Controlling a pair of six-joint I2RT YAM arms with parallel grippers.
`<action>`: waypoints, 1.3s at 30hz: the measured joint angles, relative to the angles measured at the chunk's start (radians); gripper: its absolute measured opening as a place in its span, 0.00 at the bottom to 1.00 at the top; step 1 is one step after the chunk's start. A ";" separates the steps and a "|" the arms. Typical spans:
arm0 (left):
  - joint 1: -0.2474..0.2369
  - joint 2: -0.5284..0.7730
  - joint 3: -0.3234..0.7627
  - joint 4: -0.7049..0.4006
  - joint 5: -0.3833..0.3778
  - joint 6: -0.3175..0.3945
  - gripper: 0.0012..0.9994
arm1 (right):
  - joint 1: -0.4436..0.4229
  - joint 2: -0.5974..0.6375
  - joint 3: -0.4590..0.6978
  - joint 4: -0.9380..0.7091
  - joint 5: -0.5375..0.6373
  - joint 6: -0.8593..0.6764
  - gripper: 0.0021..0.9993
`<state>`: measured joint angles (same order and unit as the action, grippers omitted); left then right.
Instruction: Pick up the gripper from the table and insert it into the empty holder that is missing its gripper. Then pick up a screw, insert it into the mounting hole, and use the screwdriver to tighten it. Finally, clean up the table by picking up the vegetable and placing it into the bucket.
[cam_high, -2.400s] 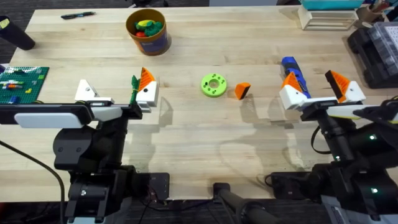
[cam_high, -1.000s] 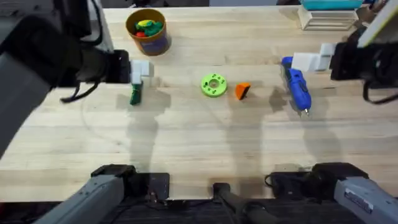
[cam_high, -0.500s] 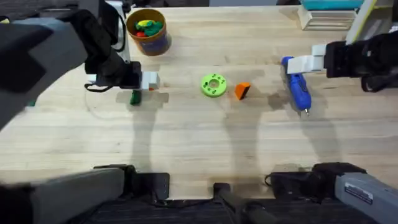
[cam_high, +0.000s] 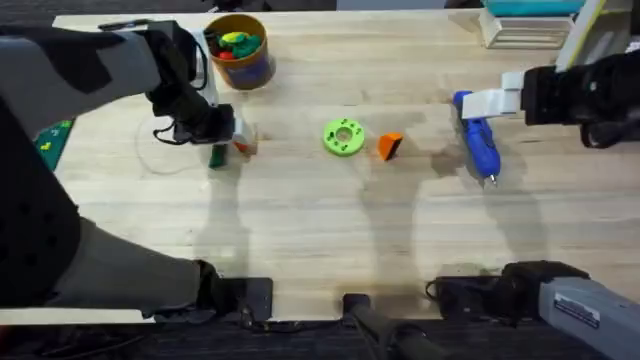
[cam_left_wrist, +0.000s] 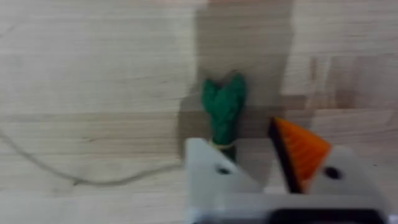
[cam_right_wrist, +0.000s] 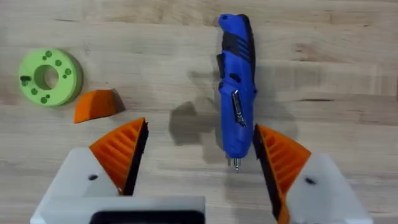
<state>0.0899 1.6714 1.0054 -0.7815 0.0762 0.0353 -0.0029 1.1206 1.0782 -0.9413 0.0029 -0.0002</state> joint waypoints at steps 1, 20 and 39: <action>-0.003 0.002 0.003 0.002 0.017 0.001 0.26 | 0.000 0.000 0.000 0.000 0.000 0.000 0.99; 0.015 -0.013 0.006 -0.038 0.013 0.017 0.99 | 0.000 0.000 0.000 -0.118 0.000 0.000 0.99; 0.010 -0.990 -0.001 -0.050 0.394 -0.171 0.99 | 0.000 0.000 0.000 -0.216 0.000 0.000 0.99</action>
<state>0.0998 0.6816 1.0042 -0.8315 0.4700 -0.1356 -0.0029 1.1206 1.0782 -1.1568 0.0029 -0.0002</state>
